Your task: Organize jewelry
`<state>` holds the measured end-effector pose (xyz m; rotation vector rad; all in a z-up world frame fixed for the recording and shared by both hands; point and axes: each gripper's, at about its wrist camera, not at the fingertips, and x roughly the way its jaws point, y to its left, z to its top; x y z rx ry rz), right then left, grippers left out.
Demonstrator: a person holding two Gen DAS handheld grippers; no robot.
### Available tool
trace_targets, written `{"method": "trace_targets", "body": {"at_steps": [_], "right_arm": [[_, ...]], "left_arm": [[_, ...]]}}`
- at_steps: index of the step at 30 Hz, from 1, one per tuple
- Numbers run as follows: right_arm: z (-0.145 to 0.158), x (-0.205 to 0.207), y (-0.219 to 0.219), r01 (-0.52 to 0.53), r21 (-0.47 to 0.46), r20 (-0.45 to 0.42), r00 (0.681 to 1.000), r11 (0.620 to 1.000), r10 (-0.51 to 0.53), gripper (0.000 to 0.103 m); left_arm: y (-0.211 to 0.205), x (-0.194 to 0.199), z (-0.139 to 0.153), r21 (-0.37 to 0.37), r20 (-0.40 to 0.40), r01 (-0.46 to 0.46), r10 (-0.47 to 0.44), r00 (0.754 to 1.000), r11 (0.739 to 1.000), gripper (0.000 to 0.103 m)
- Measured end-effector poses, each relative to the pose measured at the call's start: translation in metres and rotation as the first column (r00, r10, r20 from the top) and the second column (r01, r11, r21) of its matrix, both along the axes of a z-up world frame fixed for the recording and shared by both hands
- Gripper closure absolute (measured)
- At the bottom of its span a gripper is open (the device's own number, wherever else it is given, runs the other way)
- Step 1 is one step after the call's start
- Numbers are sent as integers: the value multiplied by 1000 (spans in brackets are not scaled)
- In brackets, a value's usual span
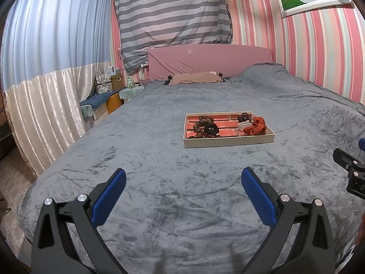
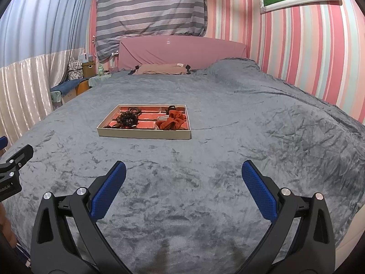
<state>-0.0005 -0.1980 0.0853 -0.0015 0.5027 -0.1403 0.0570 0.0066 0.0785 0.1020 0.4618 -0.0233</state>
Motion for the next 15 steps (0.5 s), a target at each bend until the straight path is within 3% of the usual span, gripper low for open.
{"method": "trace_targets", "body": {"at_steps": [15], "right_arm": [[-4, 1, 0, 2, -1, -7, 1000, 1000, -2, 4]], "left_arm": [[3, 3, -6, -1, -14, 0, 0, 1000, 1000, 4]]}}
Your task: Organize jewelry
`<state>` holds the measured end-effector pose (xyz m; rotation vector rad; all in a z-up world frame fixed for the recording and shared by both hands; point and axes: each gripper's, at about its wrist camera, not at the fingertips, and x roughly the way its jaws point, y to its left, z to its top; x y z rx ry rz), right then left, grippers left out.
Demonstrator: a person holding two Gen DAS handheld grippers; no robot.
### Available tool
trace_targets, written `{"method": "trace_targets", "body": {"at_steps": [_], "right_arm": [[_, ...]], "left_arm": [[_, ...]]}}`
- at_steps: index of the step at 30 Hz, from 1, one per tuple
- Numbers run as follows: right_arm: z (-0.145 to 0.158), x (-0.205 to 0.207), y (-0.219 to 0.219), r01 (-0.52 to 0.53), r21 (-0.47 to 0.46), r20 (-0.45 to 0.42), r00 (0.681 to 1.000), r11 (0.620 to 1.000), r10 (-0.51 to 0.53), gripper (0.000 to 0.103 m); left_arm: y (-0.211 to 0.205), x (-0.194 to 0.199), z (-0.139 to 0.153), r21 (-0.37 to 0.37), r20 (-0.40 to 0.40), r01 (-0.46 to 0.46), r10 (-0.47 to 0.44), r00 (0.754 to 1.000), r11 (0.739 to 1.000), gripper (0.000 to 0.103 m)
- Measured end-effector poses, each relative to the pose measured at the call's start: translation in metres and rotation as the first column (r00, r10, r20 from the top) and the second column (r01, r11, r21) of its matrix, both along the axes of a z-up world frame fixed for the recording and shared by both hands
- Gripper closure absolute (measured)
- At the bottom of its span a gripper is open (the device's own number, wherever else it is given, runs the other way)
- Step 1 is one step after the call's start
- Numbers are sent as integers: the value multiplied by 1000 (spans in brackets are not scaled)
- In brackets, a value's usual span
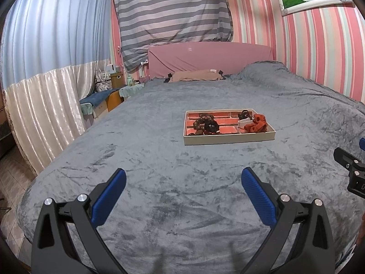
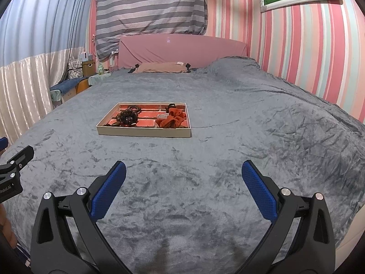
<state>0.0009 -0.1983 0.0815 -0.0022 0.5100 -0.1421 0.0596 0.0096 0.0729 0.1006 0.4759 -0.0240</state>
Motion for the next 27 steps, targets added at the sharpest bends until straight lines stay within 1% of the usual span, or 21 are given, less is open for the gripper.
{"method": "trace_targets", "body": {"at_steps": [27], "right_arm": [[-1, 1, 0, -1, 1, -5, 1000, 1000, 1, 4]], "left_arm": [[-2, 6, -3, -8, -12, -2, 2, 1000, 1000, 4]]}}
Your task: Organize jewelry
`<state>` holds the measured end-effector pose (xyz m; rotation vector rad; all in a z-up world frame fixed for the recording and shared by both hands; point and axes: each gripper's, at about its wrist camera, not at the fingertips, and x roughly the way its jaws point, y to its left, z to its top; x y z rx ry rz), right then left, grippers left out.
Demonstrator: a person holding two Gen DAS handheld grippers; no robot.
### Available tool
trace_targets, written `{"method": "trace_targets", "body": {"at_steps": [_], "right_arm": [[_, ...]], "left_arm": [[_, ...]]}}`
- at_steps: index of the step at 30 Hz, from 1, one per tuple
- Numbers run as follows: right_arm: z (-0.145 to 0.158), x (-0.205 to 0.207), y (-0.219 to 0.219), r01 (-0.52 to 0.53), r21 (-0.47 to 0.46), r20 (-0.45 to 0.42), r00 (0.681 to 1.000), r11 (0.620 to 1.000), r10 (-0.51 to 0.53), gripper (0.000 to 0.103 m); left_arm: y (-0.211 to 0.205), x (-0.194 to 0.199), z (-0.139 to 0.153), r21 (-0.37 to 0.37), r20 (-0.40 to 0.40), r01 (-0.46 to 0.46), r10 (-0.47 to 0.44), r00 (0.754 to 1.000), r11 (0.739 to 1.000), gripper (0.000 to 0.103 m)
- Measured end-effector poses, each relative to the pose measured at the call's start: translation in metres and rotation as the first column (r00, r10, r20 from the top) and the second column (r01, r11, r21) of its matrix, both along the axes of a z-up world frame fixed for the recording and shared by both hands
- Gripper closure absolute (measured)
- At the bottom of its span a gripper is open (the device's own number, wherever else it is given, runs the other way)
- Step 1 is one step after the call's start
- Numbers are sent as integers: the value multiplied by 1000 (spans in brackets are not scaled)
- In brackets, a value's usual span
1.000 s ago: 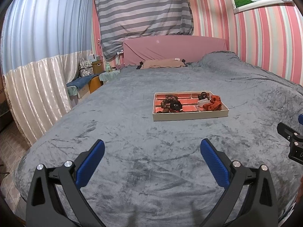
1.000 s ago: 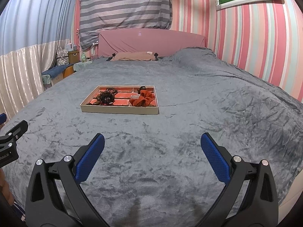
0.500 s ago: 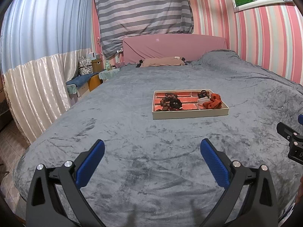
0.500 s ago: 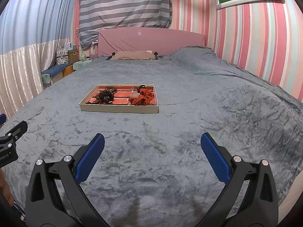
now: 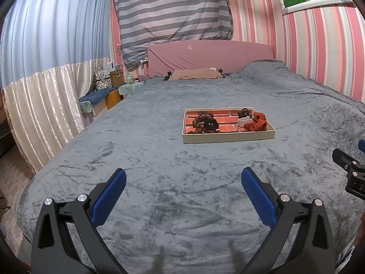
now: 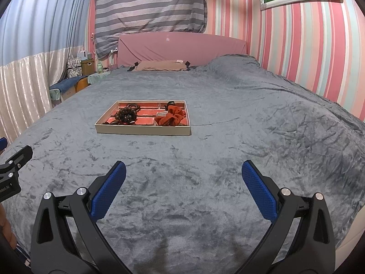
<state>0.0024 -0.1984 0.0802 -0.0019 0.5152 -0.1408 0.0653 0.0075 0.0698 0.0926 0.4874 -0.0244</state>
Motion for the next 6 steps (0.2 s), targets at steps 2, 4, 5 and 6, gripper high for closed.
{"method": "trace_targets", "body": {"at_steps": [2, 4, 5, 6], "right_arm": [[-2, 1, 0, 1, 0, -2, 1000, 1000, -1, 4], [-4, 1, 0, 1, 1, -2, 1000, 1000, -1, 4], [-4, 1, 0, 1, 1, -2, 1000, 1000, -1, 4], [-4, 1, 0, 1, 1, -2, 1000, 1000, -1, 4]], "left_arm": [[1, 2, 0, -9, -5, -2, 2, 1000, 1000, 4], [3, 3, 1, -24, -8, -3, 3, 1000, 1000, 4], [3, 3, 1, -27, -9, -1, 1, 1000, 1000, 4], [3, 3, 1, -24, -8, -2, 1, 1000, 1000, 4]]}}
